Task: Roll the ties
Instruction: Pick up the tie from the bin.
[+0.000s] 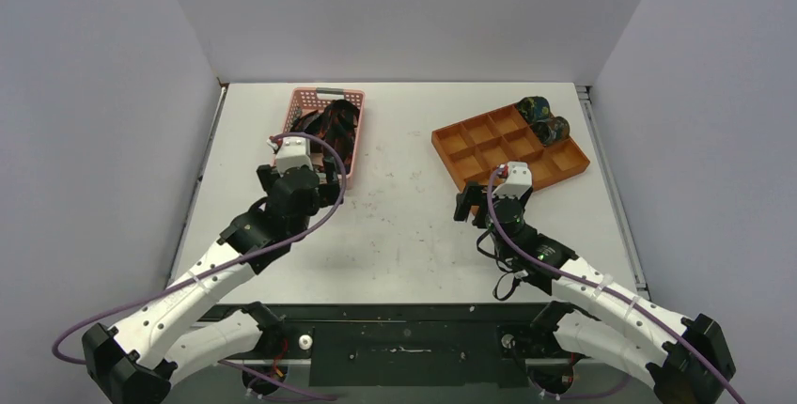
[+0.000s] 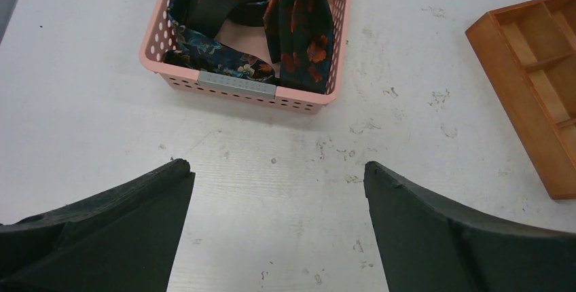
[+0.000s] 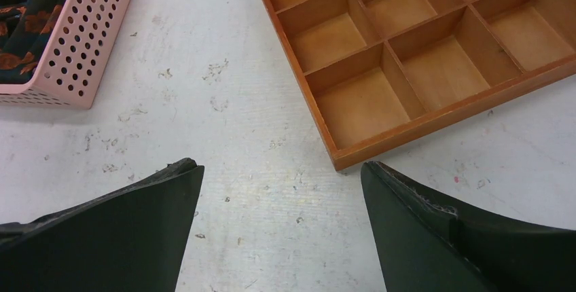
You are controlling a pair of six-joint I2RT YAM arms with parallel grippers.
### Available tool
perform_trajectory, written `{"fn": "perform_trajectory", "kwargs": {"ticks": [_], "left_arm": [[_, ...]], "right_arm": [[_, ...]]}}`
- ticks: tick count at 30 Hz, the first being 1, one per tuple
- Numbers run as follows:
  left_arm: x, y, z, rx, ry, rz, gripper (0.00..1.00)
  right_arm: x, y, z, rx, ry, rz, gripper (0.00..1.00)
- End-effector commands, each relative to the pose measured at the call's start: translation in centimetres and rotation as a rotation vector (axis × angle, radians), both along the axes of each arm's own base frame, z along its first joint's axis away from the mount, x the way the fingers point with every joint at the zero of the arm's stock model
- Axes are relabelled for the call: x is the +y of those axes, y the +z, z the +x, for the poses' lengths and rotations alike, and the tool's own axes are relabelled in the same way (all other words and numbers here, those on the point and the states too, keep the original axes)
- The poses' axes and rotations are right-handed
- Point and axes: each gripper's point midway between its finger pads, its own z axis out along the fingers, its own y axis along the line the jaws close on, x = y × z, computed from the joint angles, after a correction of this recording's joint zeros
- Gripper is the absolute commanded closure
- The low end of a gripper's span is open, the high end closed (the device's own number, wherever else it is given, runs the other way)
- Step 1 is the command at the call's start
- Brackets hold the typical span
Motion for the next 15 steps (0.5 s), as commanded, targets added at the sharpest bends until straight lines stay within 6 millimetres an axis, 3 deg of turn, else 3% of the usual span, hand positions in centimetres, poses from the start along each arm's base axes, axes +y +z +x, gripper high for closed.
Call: {"fn": "perform_trajectory", "kwargs": {"ticks": [1, 4, 6, 10, 11, 15], "left_arm": [[0.9, 2.9, 0.3, -0.084, 0.045, -0.027, 0.04], [1.6, 2.0, 0.1, -0.095, 0.037, 0.009, 0.04], [2.1, 1.9, 1.3, -0.074, 0.053, -0.057, 0.03], [3.7, 0.6, 6.2, 0.088, 0.095, -0.285, 0.00], [3.8, 0.0, 7.6, 0.133, 0.107, -0.329, 0.05], [1.5, -1.6, 12.6, 0.187, 0.073, -0.426, 0.09]], "right_arm": [[0.1, 1.0, 0.1, -0.025, -0.008, 0.018, 0.10], [0.5, 1.1, 0.1, -0.022, 0.012, 0.019, 0.10], [1.0, 1.0, 0.2, -0.019, 0.035, 0.018, 0.10], [1.6, 0.2, 0.3, 0.004, 0.056, 0.015, 0.10], [1.9, 0.4, 0.4, -0.004, 0.062, 0.029, 0.10], [3.0, 0.2, 0.3, 0.004, 0.104, 0.063, 0.10]]}}
